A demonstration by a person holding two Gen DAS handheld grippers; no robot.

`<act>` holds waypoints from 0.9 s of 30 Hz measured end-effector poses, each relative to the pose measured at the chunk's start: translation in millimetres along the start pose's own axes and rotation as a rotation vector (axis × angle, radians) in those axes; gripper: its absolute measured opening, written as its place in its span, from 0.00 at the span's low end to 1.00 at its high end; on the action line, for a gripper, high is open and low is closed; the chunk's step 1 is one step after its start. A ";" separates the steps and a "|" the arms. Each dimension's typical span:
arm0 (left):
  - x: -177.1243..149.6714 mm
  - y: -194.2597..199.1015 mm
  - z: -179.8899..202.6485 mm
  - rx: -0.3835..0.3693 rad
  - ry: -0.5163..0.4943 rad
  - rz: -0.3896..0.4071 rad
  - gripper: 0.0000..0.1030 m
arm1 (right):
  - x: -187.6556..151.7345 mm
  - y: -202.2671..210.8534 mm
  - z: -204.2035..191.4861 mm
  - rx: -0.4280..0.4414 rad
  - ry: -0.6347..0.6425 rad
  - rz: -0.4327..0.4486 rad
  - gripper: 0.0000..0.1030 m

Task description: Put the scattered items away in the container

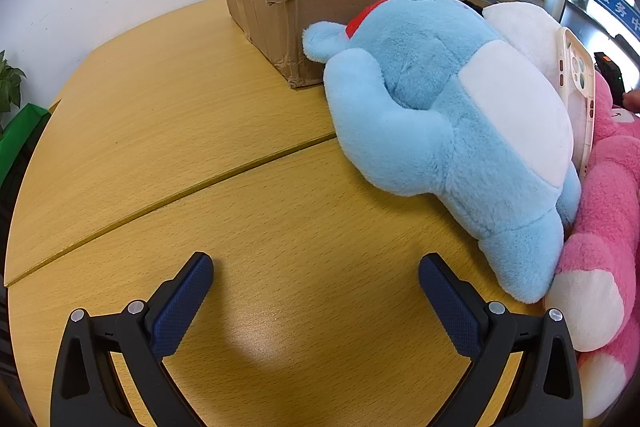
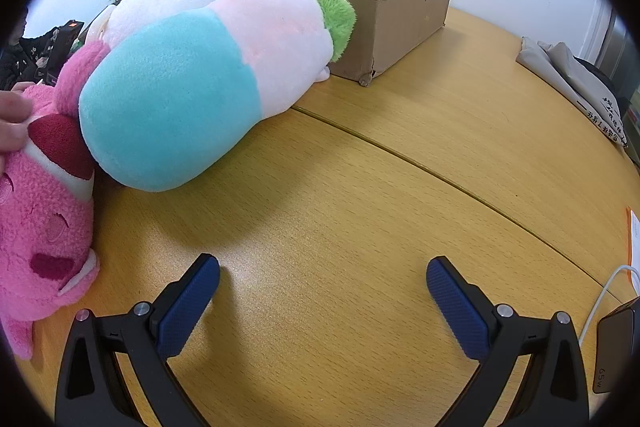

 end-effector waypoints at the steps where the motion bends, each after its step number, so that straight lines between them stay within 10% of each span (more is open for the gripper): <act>1: 0.0 -0.3 0.1 0.000 0.000 0.000 1.00 | -0.1 0.0 0.0 0.000 0.000 0.000 1.00; 27: -1.0 -0.4 1.5 0.001 0.004 0.000 1.00 | 0.7 -0.9 0.2 -0.013 -0.023 0.000 1.00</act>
Point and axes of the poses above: each gripper's, at about its wrist camera, not at the fingertips, and y roughly against the way its jaws point, z to its right, x to its top, the point moved 8 cm from there along -y, roughly the way its jaws point, and after that the axes turned 7 degrees about -z, right-handed, at the moved point
